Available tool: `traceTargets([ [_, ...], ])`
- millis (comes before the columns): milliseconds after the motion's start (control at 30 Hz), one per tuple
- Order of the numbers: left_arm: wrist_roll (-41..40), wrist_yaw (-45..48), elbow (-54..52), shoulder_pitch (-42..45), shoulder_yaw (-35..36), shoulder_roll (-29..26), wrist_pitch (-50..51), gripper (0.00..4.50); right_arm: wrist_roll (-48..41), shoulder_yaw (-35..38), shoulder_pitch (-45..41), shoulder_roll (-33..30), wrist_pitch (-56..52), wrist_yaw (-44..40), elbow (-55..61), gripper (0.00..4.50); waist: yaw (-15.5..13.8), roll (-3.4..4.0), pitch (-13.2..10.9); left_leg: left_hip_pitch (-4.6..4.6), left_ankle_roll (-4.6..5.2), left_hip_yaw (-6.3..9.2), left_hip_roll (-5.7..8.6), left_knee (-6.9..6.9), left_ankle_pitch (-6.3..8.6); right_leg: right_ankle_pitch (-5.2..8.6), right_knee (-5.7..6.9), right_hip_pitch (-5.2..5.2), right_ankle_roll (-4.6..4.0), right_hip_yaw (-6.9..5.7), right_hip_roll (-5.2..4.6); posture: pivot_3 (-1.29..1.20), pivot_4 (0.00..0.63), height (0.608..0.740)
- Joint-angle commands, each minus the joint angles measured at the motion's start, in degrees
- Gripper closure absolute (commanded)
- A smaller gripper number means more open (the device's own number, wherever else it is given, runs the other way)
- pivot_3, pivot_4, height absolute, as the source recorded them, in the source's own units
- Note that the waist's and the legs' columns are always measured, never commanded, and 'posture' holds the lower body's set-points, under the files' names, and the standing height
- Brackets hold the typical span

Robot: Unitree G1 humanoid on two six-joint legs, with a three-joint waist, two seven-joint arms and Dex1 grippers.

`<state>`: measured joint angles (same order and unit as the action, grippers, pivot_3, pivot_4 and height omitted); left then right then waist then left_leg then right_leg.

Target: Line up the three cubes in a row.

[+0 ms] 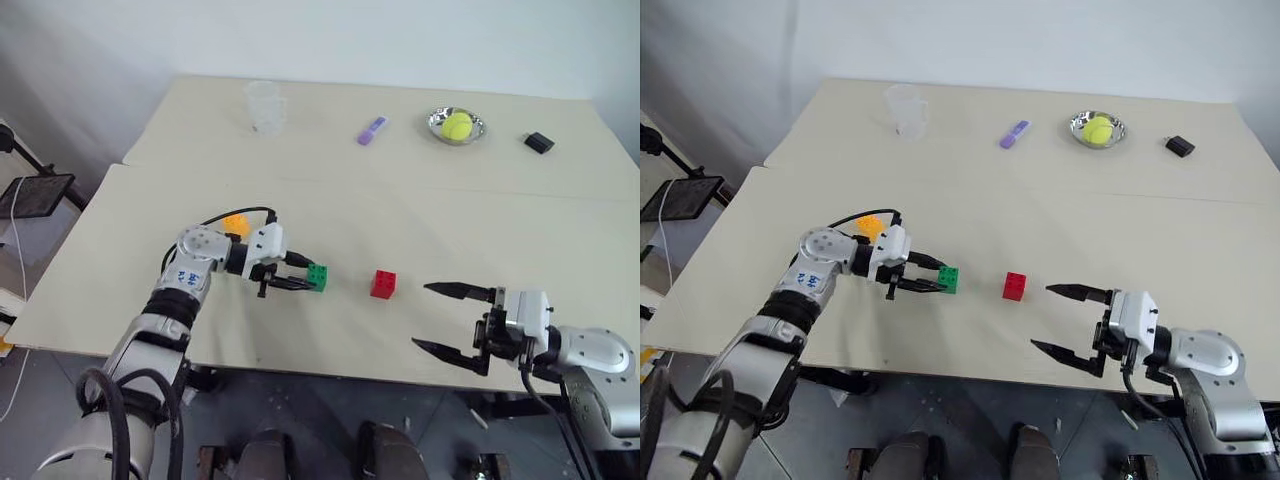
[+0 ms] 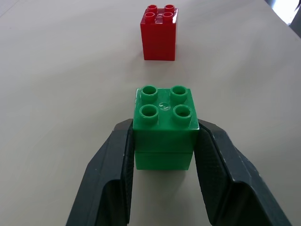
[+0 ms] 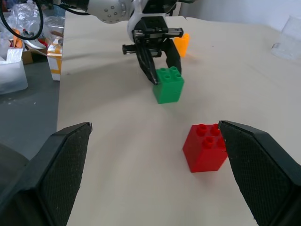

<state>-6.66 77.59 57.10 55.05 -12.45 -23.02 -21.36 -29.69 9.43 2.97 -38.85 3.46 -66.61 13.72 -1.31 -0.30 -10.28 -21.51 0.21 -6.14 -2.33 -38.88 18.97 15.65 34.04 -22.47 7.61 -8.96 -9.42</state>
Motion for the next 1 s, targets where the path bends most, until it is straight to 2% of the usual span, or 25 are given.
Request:
traceTargets([
  [33,2.16,0.22,4.95,1.24,0.66,0.64,-2.19,2.3,-0.71,1.22,1.06,0.5,-0.12,1.91,3.18,0.0,-0.01,-0.01,-0.01,-0.03,0.03,0.01,0.0,-0.1,0.01,0.0,0.02,0.01,0.0,0.0,0.0,0.0,0.15,0.74],
  [133,2.02,0.87,6.29,1.76,1.96,1.11,-3.45,1.44,-0.67,0.72,1.66,0.48,-0.15,2.26,3.63,0.0,0.05,-0.07,-0.04,-0.07,0.07,0.02,-0.02,-0.19,0.04,-0.01,0.05,-0.01,-0.01,0.05,-0.01,0.0,0.15,0.74],
  [267,-6.08,4.26,-3.81,-3.25,9.0,-1.41,-1.76,0.23,-1.06,-1.34,0.09,1.07,-0.78,2.03,3.29,0.0,0.2,-0.07,-0.05,-0.19,0.07,0.07,-0.06,-0.19,0.04,-0.01,0.1,-0.14,-0.02,0.0,-0.01,0.0,0.15,0.74],
  [333,-8.73,4.7,-13.32,-9.01,11.1,-4.33,1.67,0.23,-1.27,-2.01,-0.64,1.14,-0.97,1.38,3.05,0.0,1.04,-0.07,-0.04,-0.18,0.03,0.07,-0.12,-0.17,0.07,-0.02,0.19,-0.18,-0.01,0.0,0.0,0.0,0.15,0.74],
  [467,-13.3,-1.6,-33.98,-22.53,16.35,-9.51,11.01,0.23,-1.94,-2.68,-1.8,1.53,-1.22,0.58,2.41,0.0,1.74,-0.05,-0.06,-0.07,-0.04,0.1,-0.2,-0.11,0.1,-0.02,0.44,-0.2,-0.01,-0.03,0.02,0.0,0.15,0.74],
  [567,-16.52,-13.28,-48.21,-39.35,27.03,-11.53,17.36,0.11,-3.44,-3.45,-5.15,4.24,-1.33,1.53,1.32,0.0,2.07,-0.05,-0.06,0.02,-0.06,0.19,-0.31,-0.16,0.12,-0.01,0.45,-0.17,-0.01,0.03,0.04,0.0,0.15,0.74],
  [633,-17.45,-22.0,-51.21,-46.95,33.69,-9.49,18.61,0.11,-2.57,-3.99,-6.95,5.77,-0.59,2.16,0.2,0.0,2.04,-0.02,-0.08,0.19,-0.07,0.47,-0.33,-0.15,0.21,-0.01,0.52,-0.08,-0.02,0.1,0.03,0.0,0.15,0.74],
  [800,-19.2,-38.13,-55.15,-58.82,44.33,-1.69,18.92,0.11,-1.71,-4.61,-8.01,8.18,0.7,3.32,0.38,0.0,0.52,-0.02,-0.07,0.2,-0.01,0.57,-0.36,-0.21,0.24,-0.01,0.47,0.0,-0.03,0.08,-0.04,0.0,0.15,0.74],
  [900,-19.25,-41.25,-58.05,-62.68,44.78,0.99,19.42,0.11,-1.52,-4.79,-7.7,8.61,0.93,3.52,1.22,0.0,0.15,-0.03,-0.07,0.19,0.05,0.49,-0.36,-0.22,0.3,-0.01,0.41,-0.01,-0.02,0.1,-0.09,0.0,0.15,0.74],
  [1000,-18.72,-41.4,-61.61,-63.16,40.21,1.7,21.84,0.11,-1.56,-4.6,-7.23,8.52,0.7,4.07,1.98,0.0,-0.27,-0.03,-0.07,0.19,0.03,0.48,-0.3,-0.22,0.32,-0.01,0.42,-0.02,-0.03,0.06,-0.08,0.0,0.15,0.74],
])
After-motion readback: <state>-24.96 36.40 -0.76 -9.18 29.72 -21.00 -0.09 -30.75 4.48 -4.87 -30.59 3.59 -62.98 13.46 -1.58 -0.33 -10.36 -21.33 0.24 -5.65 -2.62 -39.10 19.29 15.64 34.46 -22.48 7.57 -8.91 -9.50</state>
